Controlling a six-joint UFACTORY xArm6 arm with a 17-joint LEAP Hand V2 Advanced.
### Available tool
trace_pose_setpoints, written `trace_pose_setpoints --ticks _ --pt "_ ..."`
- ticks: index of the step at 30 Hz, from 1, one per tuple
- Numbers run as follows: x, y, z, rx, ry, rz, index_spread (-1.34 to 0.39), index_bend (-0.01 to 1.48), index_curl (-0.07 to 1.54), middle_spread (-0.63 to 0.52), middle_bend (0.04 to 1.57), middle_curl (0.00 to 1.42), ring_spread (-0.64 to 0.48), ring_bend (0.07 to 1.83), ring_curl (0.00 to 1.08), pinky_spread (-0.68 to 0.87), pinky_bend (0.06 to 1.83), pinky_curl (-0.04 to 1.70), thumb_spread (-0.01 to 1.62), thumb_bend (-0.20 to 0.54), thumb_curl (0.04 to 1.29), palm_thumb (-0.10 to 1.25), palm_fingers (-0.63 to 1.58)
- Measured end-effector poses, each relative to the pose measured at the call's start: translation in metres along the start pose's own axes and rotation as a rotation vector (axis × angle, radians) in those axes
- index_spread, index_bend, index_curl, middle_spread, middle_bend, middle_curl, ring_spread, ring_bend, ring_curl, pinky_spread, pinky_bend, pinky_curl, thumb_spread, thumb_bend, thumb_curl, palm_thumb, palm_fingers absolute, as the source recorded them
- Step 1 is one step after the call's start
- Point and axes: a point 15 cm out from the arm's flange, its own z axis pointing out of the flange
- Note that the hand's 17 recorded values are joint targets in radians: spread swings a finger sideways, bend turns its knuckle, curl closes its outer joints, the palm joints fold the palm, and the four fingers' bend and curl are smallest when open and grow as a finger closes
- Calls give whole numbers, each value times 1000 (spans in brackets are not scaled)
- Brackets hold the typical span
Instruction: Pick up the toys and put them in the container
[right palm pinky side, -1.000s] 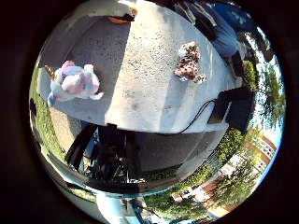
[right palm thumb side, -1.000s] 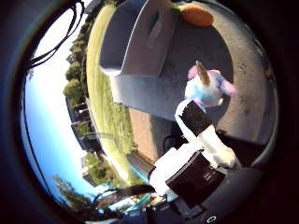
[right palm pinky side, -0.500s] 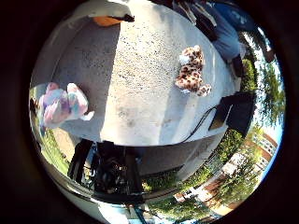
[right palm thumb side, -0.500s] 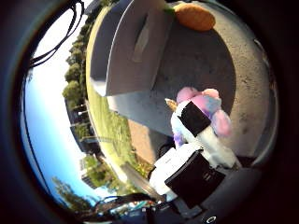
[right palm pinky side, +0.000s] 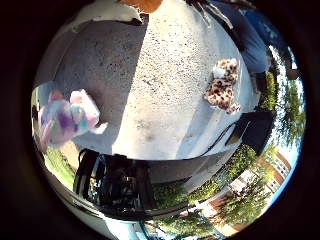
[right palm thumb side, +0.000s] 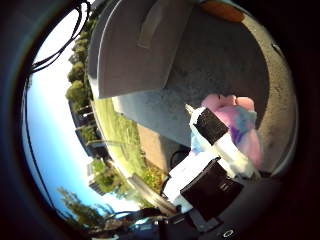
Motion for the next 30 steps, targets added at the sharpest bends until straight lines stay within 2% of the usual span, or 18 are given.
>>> trace_pose_setpoints --ticks 3,7,10,14,22,30 --pt "2 4 -13 3 -5 3 -130 155 259 51 173 319 252 411 336 419 612 240 1139 -34 361 645 99" --pt "3 21 -33 -30 -16 1 -146 159 258 70 165 316 264 388 331 417 621 244 1108 -68 314 506 35" --pt "14 30 -56 -15 0 5 -151 162 256 91 162 310 275 381 326 423 623 242 1078 -59 291 413 13" --pt "20 45 -63 -47 32 -17 -163 163 256 111 164 306 284 368 322 423 625 241 1053 -49 279 354 -7" --pt "17 62 -18 -184 20 -35 -181 157 247 143 162 295 300 352 319 432 617 240 1028 -34 279 329 -25" --pt "15 80 52 -347 47 -79 -155 148 235 167 171 293 301 356 324 440 620 242 1020 -31 290 381 -8"
